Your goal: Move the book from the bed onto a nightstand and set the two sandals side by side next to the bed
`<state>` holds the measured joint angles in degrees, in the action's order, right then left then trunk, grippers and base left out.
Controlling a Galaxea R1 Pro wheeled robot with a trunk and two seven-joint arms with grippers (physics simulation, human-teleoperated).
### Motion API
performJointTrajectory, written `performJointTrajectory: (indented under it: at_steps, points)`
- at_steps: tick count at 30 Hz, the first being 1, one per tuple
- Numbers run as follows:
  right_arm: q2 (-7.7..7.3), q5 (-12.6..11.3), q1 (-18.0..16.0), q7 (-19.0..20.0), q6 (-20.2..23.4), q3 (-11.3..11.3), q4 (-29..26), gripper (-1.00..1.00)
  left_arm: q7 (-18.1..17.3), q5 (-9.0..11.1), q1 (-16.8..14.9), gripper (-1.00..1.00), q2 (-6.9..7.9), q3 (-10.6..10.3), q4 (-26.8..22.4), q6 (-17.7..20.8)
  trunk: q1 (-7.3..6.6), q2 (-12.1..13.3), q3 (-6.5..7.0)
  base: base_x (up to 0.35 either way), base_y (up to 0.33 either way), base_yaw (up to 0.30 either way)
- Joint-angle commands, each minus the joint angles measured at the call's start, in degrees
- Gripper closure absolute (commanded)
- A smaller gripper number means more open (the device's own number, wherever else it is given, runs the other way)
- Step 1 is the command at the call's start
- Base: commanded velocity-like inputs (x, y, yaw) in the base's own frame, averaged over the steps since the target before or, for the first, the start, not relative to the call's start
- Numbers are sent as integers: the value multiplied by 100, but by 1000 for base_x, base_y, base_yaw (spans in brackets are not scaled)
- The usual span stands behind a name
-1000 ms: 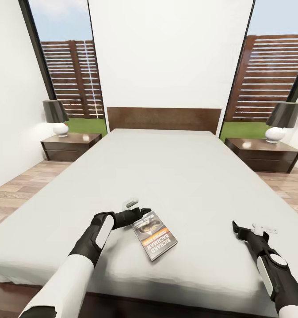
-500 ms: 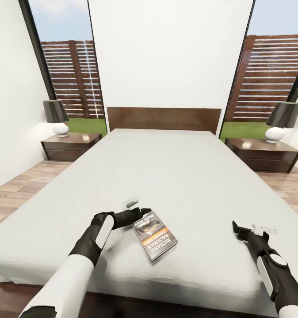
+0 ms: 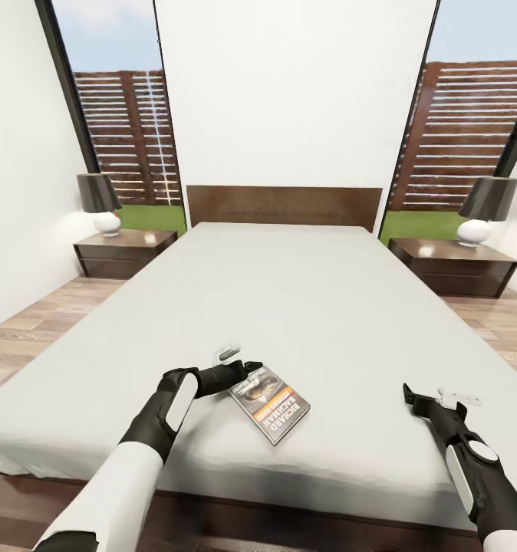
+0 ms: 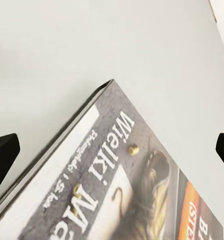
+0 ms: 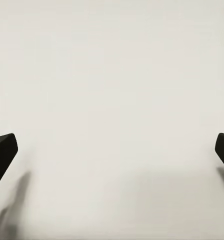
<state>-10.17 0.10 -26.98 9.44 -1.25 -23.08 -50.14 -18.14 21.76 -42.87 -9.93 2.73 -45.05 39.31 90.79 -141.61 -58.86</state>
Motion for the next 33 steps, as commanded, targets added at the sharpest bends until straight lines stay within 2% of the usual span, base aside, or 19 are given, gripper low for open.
performJointTrajectory:
  at_steps: [1, 33]
  points:
    - [2, -10, -1, 41, 20, -21, 51, -100, -2, -23, -2, -100, -7, 26, -2, 51, 0, -2, -7, -8, 0, 0]
    - [3, -10, -1, 41, 20, -21, 71, -100, -2, -23, -2, -100, -7, 26, 4, 44, 0, -2, -7, 0, 0, 0]
